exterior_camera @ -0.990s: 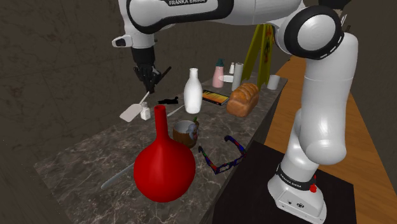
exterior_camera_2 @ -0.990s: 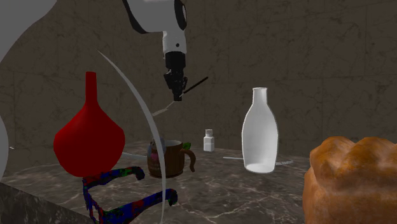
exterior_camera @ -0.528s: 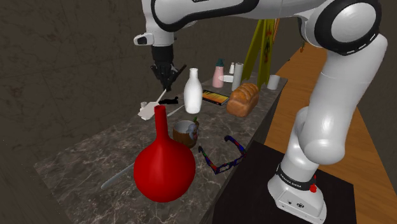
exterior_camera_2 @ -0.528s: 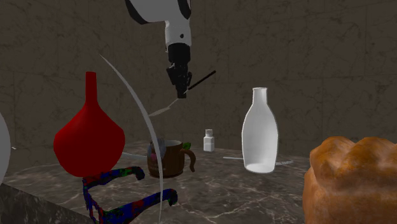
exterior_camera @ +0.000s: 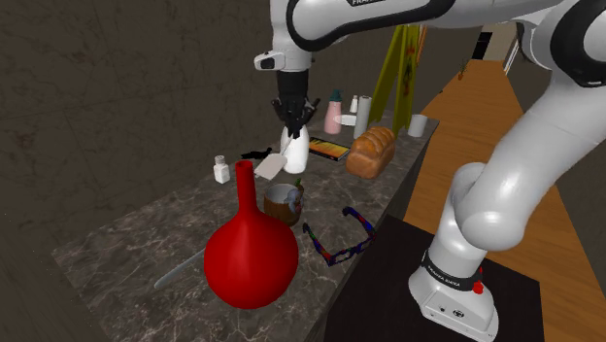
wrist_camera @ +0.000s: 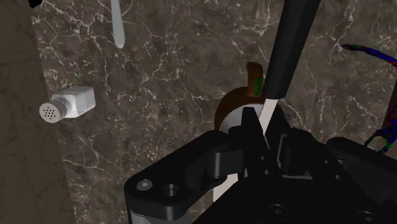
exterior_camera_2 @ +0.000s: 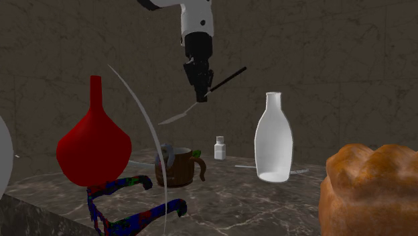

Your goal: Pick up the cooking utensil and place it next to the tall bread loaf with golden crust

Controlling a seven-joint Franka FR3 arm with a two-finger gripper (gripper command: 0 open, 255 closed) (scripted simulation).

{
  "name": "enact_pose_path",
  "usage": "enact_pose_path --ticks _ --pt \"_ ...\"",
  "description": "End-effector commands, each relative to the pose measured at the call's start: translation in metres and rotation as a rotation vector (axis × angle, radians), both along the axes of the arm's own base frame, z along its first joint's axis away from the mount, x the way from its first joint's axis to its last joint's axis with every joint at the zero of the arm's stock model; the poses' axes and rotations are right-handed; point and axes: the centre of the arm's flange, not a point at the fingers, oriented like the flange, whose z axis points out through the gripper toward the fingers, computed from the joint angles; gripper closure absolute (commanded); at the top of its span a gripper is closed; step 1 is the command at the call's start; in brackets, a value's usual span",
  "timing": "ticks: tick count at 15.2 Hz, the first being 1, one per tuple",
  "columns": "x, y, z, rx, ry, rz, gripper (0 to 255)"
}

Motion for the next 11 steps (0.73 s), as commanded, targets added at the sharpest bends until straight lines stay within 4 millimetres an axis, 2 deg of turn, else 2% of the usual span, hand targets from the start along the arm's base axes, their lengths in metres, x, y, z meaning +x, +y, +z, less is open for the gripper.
enact_pose_path --ticks 1,11 --pt "-0.018 -0.019 0.001 0.001 0.000 0.001 255" --pt "-0.106 -0.118 0.001 0.001 0.000 0.001 255"
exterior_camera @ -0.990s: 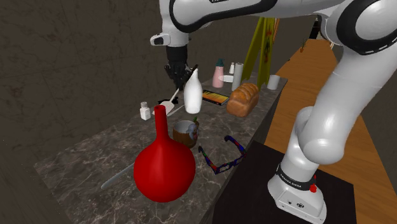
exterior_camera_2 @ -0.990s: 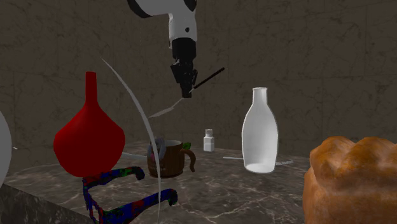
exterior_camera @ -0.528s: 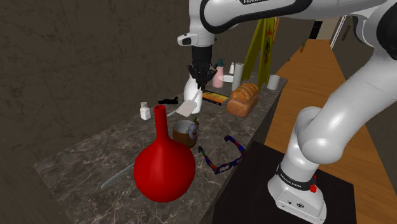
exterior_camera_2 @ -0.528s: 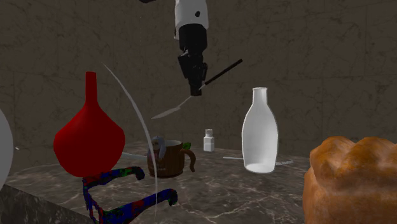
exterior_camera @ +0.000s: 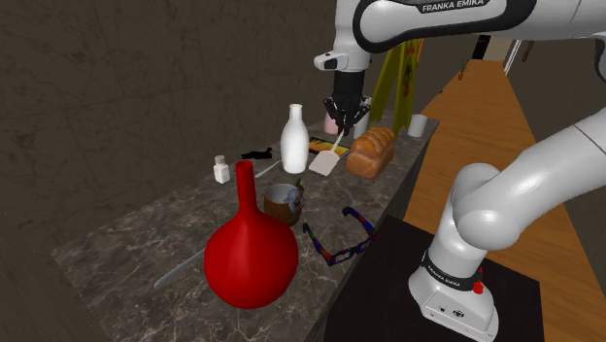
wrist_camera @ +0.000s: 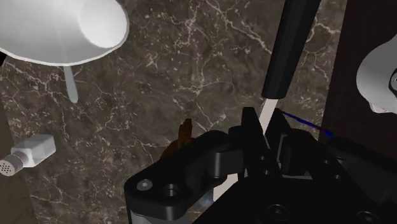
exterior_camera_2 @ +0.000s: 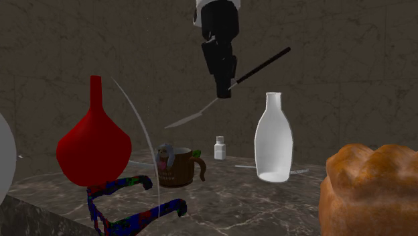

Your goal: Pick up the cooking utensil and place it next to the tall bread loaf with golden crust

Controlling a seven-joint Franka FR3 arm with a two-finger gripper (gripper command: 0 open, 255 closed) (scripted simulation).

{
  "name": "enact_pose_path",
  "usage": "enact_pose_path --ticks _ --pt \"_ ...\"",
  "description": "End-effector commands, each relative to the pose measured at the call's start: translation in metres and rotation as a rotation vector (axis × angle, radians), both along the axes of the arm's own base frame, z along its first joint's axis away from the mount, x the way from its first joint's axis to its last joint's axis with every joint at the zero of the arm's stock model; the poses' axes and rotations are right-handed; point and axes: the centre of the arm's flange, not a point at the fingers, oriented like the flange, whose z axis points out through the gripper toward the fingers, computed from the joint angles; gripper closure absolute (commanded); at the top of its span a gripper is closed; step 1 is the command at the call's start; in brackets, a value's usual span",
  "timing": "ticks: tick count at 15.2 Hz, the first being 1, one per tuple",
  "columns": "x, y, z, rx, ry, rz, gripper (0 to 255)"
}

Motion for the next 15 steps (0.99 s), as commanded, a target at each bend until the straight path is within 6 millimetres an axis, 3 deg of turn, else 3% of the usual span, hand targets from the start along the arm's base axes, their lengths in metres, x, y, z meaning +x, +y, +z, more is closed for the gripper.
enact_pose_path --ticks 1,10,15 --pt "-0.021 -0.020 0.000 0.000 0.000 0.001 255" --pt "-0.103 -0.113 0.000 0.000 0.000 0.001 255" --pt "-0.103 -0.113 -0.026 0.000 0.000 0.001 255"
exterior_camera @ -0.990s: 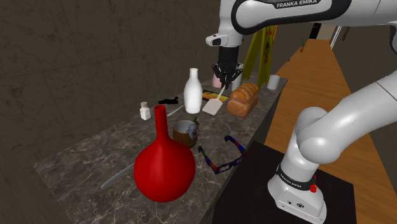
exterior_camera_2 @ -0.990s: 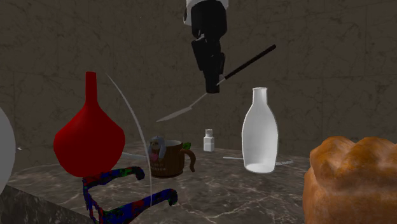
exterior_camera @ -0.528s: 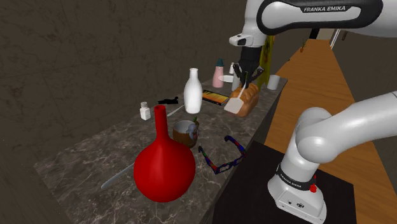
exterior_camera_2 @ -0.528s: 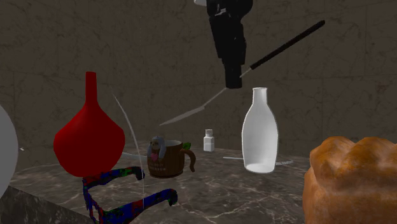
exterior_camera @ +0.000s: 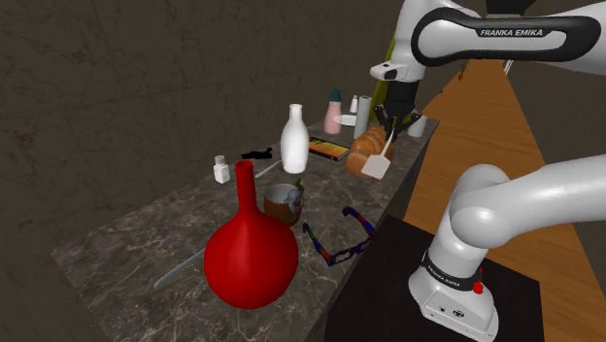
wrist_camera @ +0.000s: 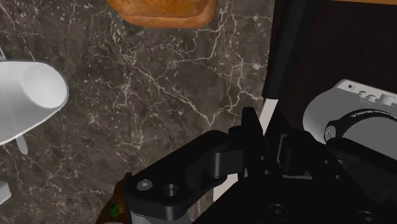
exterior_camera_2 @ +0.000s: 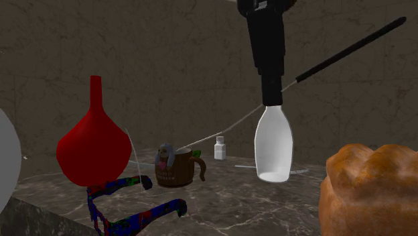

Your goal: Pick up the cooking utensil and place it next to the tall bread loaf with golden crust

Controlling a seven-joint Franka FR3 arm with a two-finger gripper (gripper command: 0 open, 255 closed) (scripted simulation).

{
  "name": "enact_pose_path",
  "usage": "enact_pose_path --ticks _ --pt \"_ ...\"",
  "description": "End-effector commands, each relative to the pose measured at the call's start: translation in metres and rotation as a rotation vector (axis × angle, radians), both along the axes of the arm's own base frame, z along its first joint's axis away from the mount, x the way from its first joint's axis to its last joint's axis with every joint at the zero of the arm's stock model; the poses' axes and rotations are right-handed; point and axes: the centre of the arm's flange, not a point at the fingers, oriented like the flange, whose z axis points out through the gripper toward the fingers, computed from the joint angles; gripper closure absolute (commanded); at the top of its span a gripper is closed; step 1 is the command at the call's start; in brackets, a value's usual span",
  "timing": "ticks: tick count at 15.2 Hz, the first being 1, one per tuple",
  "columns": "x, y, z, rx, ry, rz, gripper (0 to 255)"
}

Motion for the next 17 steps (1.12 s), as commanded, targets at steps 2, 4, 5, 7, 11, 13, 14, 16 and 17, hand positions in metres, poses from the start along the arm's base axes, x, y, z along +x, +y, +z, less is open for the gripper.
enact_pose_path --ticks 2,4,5,7,11,13,14,16,17 --pt "-0.001 0.000 -0.016 0.000 0.000 0.000 255" --pt "-0.001 0.000 -0.027 0.000 0.000 0.000 255" --pt "-0.001 0.000 -0.032 0.000 0.000 0.000 255" --pt "-0.001 0.000 -0.043 0.000 0.000 0.000 255" --pt "-0.001 0.000 -0.064 0.000 0.000 0.000 255" --pt "-0.001 0.000 -0.074 0.000 0.000 0.000 255" --pt "-0.001 0.000 -0.080 0.000 0.000 0.000 255" --pt "-0.001 0.000 -0.090 0.000 0.000 0.000 255" --pt "-0.001 0.000 -0.095 0.000 0.000 0.000 255"
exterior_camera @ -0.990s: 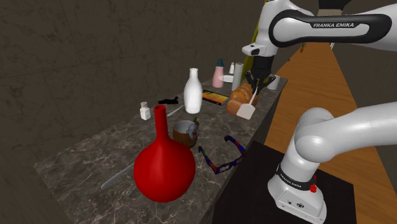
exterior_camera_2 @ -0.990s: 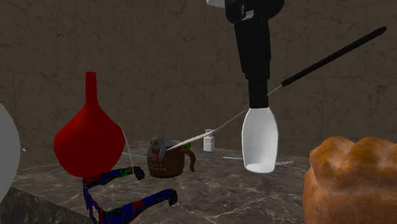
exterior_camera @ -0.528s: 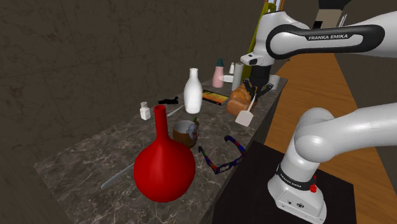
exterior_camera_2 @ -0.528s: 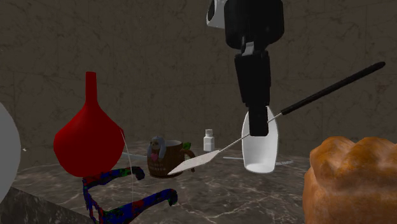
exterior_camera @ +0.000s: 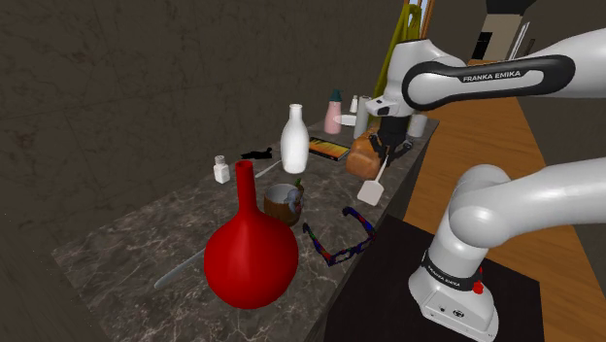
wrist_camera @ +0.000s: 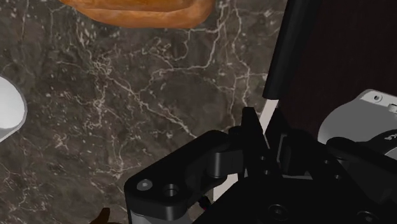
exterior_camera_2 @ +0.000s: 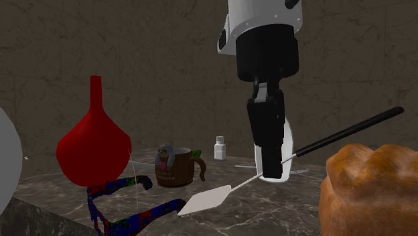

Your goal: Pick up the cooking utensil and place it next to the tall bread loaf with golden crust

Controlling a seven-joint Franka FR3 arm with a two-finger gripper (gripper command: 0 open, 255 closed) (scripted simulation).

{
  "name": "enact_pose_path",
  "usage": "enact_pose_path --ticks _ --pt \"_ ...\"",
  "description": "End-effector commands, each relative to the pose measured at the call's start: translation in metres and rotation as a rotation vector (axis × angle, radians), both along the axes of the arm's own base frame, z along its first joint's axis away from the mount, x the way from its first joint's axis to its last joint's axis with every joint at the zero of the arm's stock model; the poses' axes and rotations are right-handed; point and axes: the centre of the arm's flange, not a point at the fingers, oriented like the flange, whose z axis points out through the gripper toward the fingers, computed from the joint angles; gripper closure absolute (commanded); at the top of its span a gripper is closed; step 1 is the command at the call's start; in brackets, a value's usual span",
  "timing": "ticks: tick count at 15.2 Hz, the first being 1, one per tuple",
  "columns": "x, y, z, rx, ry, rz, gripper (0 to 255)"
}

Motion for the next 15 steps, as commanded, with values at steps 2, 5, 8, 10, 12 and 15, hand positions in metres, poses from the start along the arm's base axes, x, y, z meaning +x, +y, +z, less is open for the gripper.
enact_pose_path --ticks 2,5,8,10,12,15 --pt "0.000 0.001 -0.016 0.000 0.000 0.000 255" --pt "0.000 0.001 -0.032 0.000 0.000 0.000 255" --pt "0.000 0.001 -0.048 0.000 0.000 0.000 255" --pt "0.000 0.001 -0.058 0.000 0.000 0.000 255" --pt "0.000 0.001 -0.069 0.000 0.000 0.000 255" --pt "0.000 0.001 -0.085 0.000 0.000 0.000 255"
